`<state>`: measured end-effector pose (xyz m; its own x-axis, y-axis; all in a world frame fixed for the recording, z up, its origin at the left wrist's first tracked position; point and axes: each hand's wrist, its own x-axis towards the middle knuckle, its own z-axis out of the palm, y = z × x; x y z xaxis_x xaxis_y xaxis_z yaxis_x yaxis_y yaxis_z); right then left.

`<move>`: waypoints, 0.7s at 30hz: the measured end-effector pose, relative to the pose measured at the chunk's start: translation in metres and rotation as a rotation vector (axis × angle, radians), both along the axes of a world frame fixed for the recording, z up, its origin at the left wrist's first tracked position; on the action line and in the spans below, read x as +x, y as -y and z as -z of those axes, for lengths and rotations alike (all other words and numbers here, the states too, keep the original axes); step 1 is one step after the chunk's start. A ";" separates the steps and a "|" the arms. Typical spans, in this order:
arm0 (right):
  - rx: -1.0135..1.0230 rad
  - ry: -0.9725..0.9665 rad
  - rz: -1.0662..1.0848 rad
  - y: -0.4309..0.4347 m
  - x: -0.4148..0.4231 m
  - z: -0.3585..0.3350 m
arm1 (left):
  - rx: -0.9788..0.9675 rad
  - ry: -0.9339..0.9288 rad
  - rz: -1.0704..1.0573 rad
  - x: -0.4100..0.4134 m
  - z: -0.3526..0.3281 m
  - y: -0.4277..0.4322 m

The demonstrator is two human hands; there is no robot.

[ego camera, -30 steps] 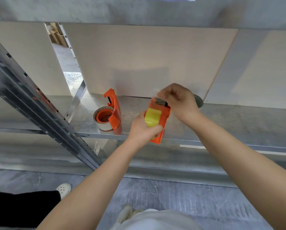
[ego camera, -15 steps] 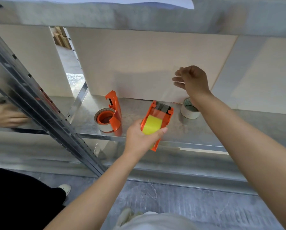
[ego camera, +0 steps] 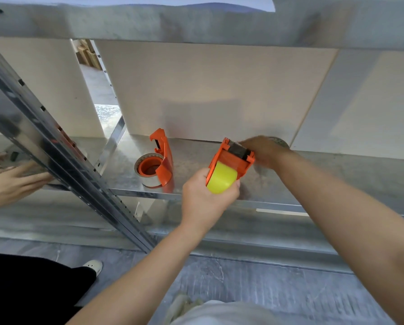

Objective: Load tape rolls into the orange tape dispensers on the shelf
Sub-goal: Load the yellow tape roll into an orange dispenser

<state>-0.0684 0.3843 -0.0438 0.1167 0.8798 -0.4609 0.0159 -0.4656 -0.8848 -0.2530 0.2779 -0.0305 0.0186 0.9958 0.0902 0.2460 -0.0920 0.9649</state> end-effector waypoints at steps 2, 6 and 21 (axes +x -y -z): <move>-0.180 -0.138 -0.172 0.009 -0.003 0.007 | 0.022 -0.025 0.003 -0.001 0.000 0.000; -0.331 -0.337 -0.266 0.022 -0.003 0.017 | 0.009 0.029 0.020 -0.005 0.000 0.001; 0.041 -0.713 0.019 0.078 -0.066 0.048 | -0.593 1.012 -0.196 -0.007 0.033 -0.054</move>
<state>-0.1349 0.3066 -0.0920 -0.1850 0.8989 -0.3972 -0.5806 -0.4261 -0.6938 -0.2601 0.3317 -0.0631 0.0473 0.8648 -0.4998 -0.6919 0.3892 0.6081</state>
